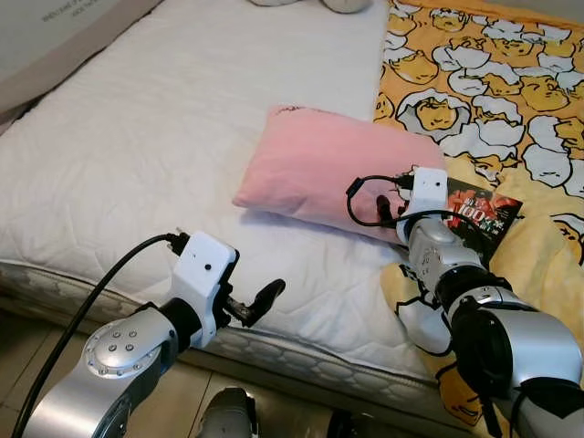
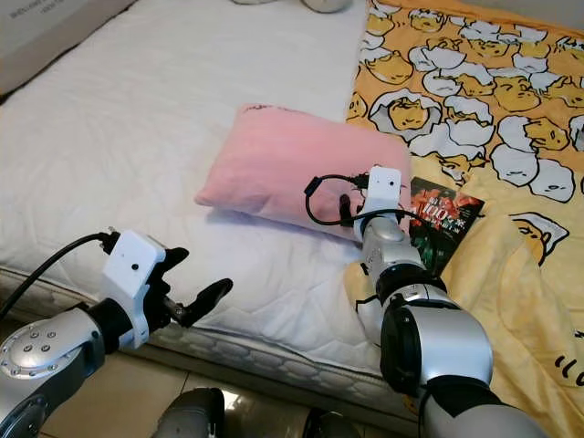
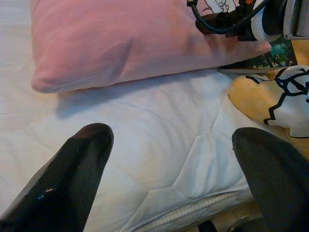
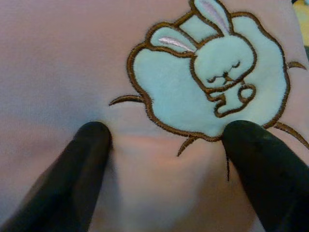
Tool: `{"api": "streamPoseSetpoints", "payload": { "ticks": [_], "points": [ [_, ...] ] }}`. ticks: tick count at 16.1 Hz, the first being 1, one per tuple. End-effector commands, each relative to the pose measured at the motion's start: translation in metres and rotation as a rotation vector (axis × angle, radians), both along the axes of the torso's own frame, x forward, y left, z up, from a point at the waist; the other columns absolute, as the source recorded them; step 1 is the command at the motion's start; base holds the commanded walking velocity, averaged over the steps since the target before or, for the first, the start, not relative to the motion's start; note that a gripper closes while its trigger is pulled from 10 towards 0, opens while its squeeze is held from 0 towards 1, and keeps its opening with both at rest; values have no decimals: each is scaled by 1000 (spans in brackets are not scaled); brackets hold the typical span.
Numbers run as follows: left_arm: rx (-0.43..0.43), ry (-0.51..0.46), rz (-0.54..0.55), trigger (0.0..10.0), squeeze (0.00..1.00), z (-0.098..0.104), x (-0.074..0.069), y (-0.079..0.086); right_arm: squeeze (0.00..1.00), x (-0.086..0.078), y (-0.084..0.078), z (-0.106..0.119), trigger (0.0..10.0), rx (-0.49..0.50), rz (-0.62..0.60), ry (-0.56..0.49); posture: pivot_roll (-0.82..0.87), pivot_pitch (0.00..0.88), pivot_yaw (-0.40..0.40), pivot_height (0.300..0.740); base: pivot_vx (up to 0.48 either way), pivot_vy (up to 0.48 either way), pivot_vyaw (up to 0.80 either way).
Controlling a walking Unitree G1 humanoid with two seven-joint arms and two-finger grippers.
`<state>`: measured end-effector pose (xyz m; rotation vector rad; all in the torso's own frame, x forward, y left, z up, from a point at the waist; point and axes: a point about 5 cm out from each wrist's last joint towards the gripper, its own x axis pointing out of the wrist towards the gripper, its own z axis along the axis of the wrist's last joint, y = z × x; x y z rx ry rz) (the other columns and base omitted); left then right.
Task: Clean up the room
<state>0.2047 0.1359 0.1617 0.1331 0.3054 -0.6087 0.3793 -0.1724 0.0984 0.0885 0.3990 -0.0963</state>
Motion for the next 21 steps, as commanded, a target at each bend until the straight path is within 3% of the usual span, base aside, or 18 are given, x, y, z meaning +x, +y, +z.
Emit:
{"api": "streamPoseSetpoints", "payload": {
  "ticks": [1, 16, 21],
  "points": [
    [-2, 0, -8, 10000, 0, 2, 1, -2, 0, -4, 4, -9, 0, 43, -1, 55, 420, 184, -43, 740, 0, 0, 0],
    [-56, -20, 2, 10000, 0, -5, 22, -19, 0, 2, 10, 3, 0, 62, 63, 13, 336, 104, -78, 740, 0, 0, 0],
    [-92, -31, 12, 10000, 0, -11, 36, -27, 0, 16, 11, 31, 0, 97, 85, -100, 261, 40, -82, 740, 0, 0, 0]
  ]
}}
